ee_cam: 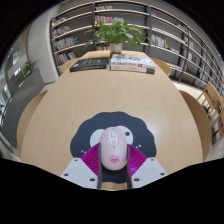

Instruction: Arrange mouse

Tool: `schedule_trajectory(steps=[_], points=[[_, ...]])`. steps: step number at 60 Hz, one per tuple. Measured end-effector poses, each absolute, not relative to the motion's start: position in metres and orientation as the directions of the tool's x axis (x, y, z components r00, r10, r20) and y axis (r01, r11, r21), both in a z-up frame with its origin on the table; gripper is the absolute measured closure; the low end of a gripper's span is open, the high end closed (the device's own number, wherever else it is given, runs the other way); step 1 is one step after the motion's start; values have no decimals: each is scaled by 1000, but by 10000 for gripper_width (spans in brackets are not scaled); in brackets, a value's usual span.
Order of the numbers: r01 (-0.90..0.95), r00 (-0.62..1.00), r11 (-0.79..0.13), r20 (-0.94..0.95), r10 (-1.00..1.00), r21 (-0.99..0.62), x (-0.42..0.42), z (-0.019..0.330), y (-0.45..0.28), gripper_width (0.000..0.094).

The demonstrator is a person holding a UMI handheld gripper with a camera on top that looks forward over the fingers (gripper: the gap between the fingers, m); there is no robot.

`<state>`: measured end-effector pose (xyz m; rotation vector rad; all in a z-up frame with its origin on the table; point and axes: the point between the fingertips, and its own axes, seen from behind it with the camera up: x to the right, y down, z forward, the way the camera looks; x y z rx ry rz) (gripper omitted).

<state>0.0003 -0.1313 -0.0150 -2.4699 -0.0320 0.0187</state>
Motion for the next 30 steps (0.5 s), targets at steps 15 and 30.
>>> schedule_trajectory(steps=[15, 30], points=[[-16, 1000, -801, -16, -8, -598, 4, -10, -130, 313], [-28, 1000, -699, -17, -23, -715, 12, 96, -137, 89]])
